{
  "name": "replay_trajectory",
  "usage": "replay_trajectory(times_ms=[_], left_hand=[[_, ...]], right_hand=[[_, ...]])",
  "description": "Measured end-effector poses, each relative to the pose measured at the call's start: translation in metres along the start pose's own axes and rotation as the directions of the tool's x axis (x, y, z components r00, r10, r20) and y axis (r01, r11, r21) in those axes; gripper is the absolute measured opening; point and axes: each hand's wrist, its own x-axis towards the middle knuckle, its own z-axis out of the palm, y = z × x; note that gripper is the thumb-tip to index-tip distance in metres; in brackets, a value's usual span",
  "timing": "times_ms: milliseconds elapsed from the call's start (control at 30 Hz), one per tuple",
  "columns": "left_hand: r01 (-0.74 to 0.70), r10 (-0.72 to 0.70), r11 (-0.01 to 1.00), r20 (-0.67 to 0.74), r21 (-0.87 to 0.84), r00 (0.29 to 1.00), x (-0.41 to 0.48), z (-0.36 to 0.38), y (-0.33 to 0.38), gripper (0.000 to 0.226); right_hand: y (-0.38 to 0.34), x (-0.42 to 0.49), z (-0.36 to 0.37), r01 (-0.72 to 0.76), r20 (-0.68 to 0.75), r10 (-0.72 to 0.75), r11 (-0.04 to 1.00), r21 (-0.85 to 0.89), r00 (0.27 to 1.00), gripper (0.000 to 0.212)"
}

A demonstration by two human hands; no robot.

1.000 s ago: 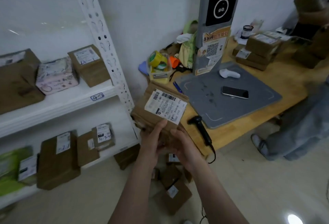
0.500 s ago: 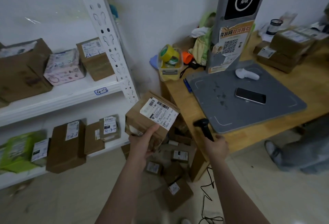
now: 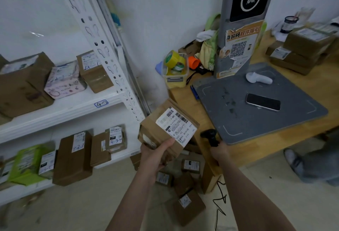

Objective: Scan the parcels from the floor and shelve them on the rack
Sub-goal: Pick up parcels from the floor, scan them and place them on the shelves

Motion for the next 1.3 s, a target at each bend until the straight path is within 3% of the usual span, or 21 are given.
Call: replay_trajectory(times_ms=[100, 400, 533, 733, 1067, 1300], left_hand=[[-0.027, 0.027, 1.000, 0.006, 0.015, 1.000, 0.002, 0.000, 0.005, 0.149], [-0.087, 0.086, 0.996, 0.038, 0.018, 0.996, 0.004, 0.010, 0.015, 0.134], [-0.101, 0.099, 0.995, 0.061, 0.027, 0.993, 0.002, 0.013, 0.012, 0.150], [-0.121, 0.110, 0.989, 0.112, 0.091, 0.988, -0.006, 0.012, 0.008, 0.163], [-0.138, 0.123, 0.986, 0.140, 0.099, 0.982, -0.017, -0.007, -0.003, 0.155], [-0.263, 0.251, 0.963, 0.174, 0.054, 0.952, -0.029, -0.015, -0.010, 0.131]], right_hand=[[0.005, -0.007, 0.001, 0.004, 0.033, -0.007, 0.997, 0.071, 0.999, 0.014], [-0.002, -0.069, -0.020, 0.234, -0.143, -0.190, 0.874, 0.425, 0.971, 0.026], [-0.018, -0.099, -0.038, 0.309, -0.173, -0.257, 0.803, 0.510, 0.951, 0.032], [-0.033, -0.152, -0.050, 0.426, -0.113, -0.424, 0.783, 0.453, 0.899, 0.023], [-0.027, -0.201, -0.046, 0.475, -0.062, -0.495, 0.782, 0.404, 0.867, 0.018], [-0.014, -0.214, -0.055, 0.557, -0.106, -0.567, 0.729, 0.398, 0.817, 0.013]])
